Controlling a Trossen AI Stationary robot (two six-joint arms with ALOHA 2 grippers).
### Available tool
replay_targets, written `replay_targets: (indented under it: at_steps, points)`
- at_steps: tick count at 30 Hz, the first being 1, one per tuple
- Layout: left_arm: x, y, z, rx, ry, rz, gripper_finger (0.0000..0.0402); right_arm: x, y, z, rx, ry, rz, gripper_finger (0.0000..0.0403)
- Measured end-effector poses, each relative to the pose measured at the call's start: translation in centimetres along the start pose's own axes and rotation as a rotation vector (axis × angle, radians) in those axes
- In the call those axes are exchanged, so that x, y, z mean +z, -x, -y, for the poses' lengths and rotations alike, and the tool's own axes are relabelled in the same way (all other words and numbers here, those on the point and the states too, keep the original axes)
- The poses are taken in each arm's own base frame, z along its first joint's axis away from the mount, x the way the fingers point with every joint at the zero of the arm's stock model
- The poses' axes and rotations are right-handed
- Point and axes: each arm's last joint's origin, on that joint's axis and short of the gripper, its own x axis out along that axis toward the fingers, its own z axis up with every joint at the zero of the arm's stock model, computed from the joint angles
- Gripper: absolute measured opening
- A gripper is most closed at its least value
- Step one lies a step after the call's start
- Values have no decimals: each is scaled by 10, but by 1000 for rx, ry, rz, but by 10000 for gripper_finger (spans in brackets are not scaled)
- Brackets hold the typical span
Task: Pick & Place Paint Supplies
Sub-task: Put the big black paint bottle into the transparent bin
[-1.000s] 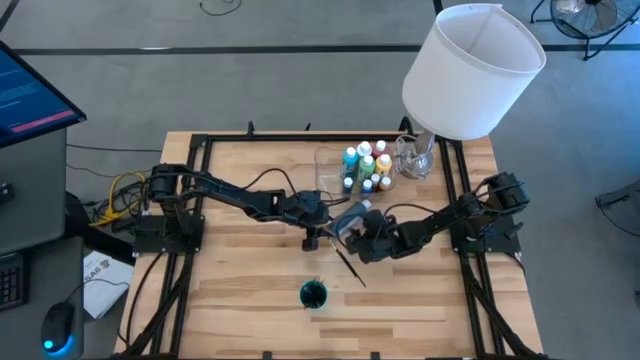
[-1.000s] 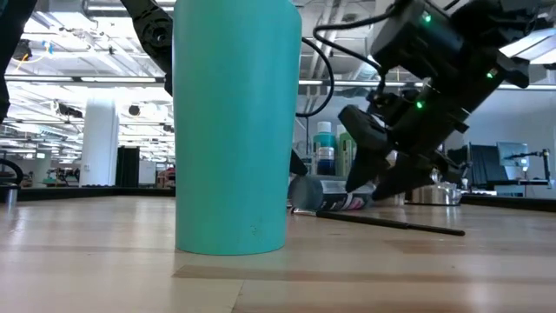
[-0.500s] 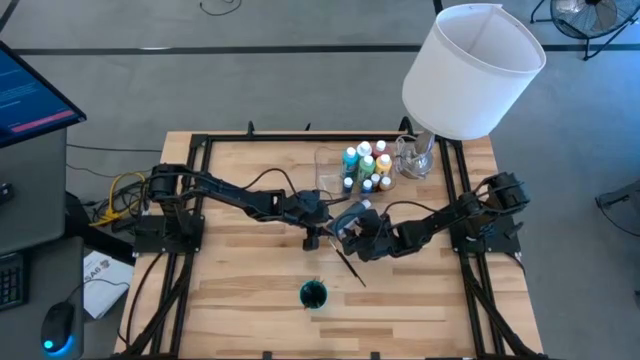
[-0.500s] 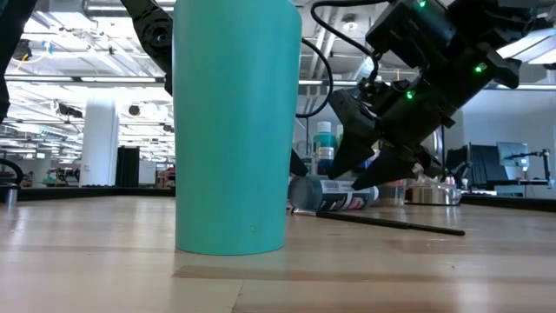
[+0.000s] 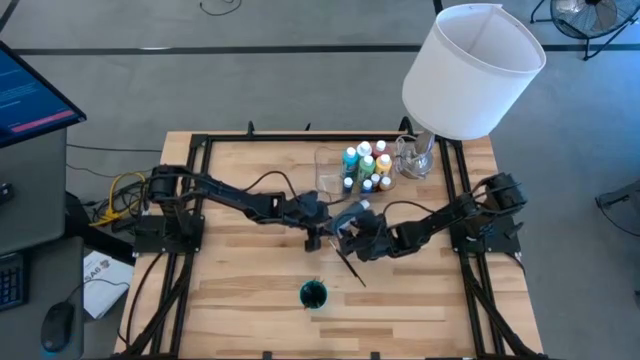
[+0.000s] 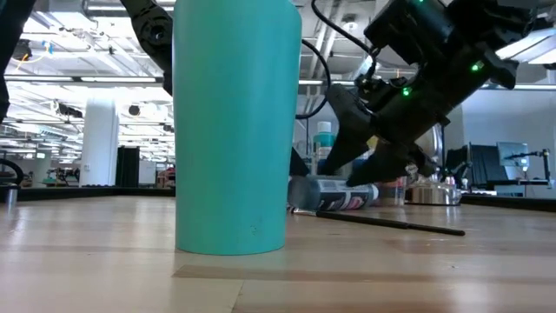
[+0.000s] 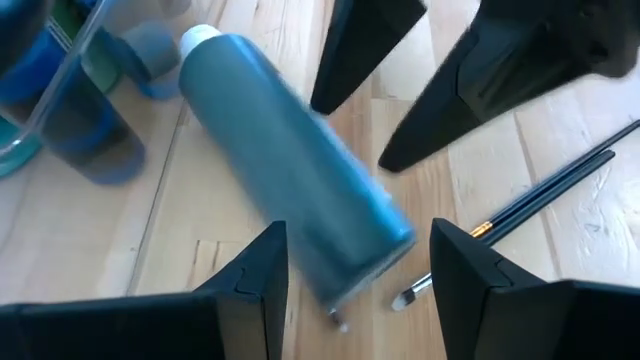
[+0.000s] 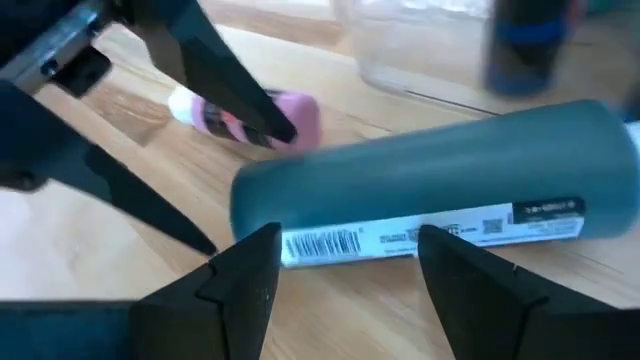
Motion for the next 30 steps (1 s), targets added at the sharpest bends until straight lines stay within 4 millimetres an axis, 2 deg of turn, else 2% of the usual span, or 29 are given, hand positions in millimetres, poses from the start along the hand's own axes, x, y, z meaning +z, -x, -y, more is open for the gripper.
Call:
replay_targets:
  at_steps: [5, 10, 22, 30]
  points:
    - [0, 1, 8, 33, -8, 8, 137, -8, -18, -6, 70, 1, -28, 230]
    - [0, 1, 13, 77, -17, 10, 137, -7, -27, -1, 52, 4, -57, 230]
    - [-1, 1, 7, 110, -14, -3, 137, -7, -23, -5, 87, 17, -64, 230]
    - [-3, 0, -9, 148, 9, -21, 137, 2, -5, -9, 105, 51, -64, 230]
